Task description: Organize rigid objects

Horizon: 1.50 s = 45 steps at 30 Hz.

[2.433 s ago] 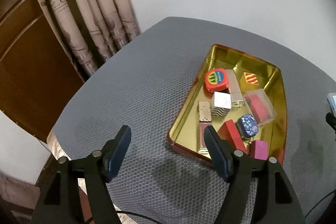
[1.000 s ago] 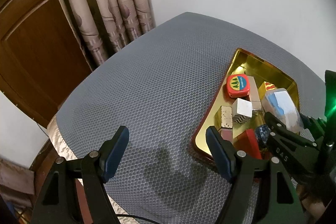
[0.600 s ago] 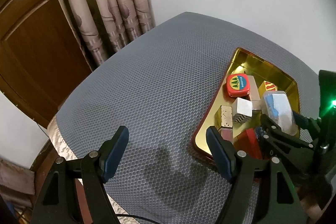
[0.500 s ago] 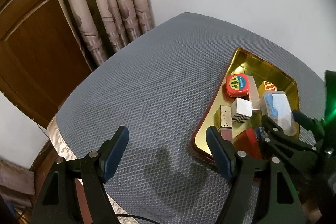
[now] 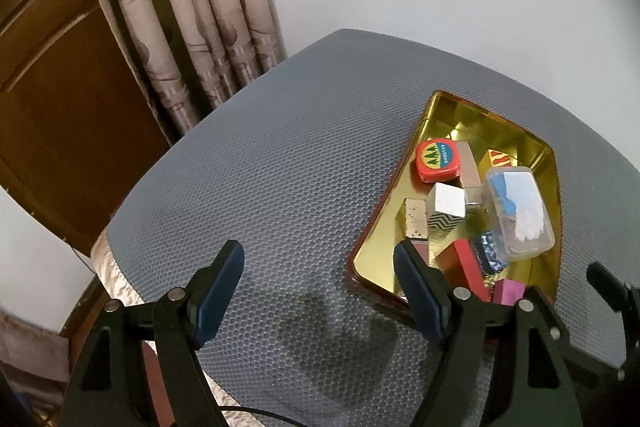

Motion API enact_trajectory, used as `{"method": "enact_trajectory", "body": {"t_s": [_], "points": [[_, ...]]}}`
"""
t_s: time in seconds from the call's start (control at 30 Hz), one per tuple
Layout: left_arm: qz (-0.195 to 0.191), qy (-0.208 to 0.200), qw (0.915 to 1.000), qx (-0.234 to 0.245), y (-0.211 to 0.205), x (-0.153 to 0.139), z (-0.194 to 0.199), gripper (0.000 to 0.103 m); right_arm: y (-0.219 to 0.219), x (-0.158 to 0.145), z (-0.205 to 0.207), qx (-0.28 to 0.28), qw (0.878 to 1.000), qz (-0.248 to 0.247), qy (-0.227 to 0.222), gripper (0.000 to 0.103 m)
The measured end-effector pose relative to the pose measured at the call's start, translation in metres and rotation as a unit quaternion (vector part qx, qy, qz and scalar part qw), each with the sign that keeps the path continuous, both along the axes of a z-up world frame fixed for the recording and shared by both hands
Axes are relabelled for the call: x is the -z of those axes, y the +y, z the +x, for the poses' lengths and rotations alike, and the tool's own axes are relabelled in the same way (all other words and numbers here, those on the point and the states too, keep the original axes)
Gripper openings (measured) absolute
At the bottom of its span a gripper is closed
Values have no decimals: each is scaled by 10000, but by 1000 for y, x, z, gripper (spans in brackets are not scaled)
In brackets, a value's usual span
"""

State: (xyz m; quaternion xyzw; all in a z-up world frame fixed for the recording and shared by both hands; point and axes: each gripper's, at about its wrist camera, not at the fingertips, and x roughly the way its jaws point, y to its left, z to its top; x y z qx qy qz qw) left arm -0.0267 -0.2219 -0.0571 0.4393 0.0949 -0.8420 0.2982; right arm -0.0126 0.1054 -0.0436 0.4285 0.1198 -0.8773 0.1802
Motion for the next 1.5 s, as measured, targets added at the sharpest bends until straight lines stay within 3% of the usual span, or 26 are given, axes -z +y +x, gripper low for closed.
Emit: {"method": "enact_trajectory", "body": {"t_s": [0.3,1.5], "points": [[-25,100,9999,119,7,-4,1,77,23,-14,11,121,9996,-244,100,77],[14,87,9999,137,12,-2,-3,78,15,-4,12,-26,9996,-282,-32,77]]}}
